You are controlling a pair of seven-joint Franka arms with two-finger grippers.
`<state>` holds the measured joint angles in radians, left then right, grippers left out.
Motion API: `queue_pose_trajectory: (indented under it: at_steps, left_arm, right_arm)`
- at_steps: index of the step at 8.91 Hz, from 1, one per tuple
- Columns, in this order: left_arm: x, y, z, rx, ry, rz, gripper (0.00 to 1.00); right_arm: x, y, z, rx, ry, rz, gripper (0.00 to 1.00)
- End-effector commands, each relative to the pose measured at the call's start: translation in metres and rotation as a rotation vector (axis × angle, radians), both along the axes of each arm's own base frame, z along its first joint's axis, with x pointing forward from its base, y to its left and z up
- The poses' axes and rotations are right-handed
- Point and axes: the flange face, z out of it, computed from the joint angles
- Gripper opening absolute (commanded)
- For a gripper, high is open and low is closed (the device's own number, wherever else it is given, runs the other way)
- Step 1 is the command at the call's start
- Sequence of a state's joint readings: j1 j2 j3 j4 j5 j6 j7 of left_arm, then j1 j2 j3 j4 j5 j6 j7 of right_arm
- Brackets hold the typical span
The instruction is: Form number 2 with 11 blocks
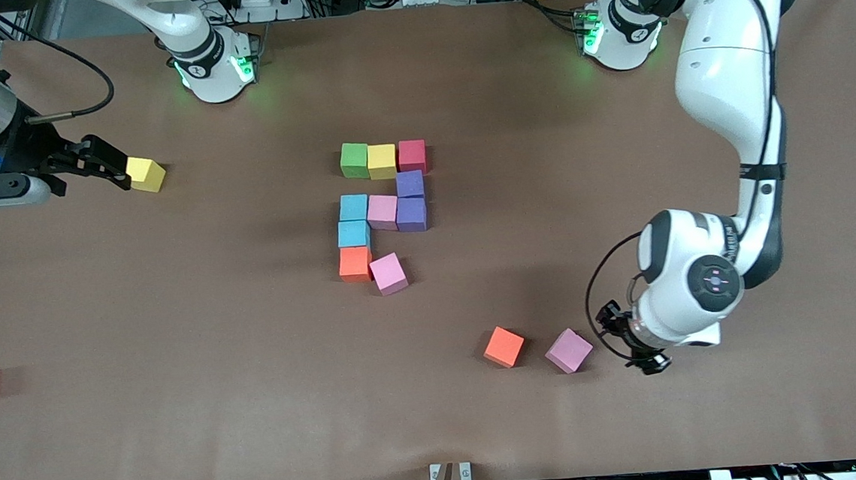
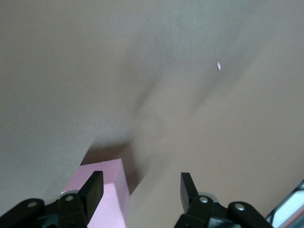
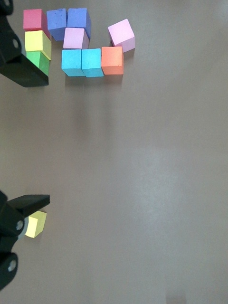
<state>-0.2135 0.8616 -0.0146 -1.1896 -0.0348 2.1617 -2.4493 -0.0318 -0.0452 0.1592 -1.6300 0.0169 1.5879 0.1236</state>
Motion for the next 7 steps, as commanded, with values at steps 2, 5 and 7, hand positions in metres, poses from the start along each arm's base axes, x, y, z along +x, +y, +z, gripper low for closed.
queue_pose_trajectory:
  at_steps: [2, 5, 7]
  left_arm:
    - [-0.003, 0.0263, 0.007, -0.027, 0.075, 0.168, 0.74]
    - [-0.0031, 0.0252, 0.0076, -0.026, 0.075, 0.169, 0.74]
    - [0.0008, 0.021, 0.0136, -0.037, 0.051, 0.192, 0.74]
  right_arm:
    - [-0.0014, -0.0031, 0.0097, -0.006, -0.008, -0.002, 1.0]
    - [-0.0004, -0.011, 0.0112, -0.002, -0.011, -0.011, 1.0]
    - [-0.0002, -0.012, 0.0122, -0.004, -0.01, -0.014, 1.0]
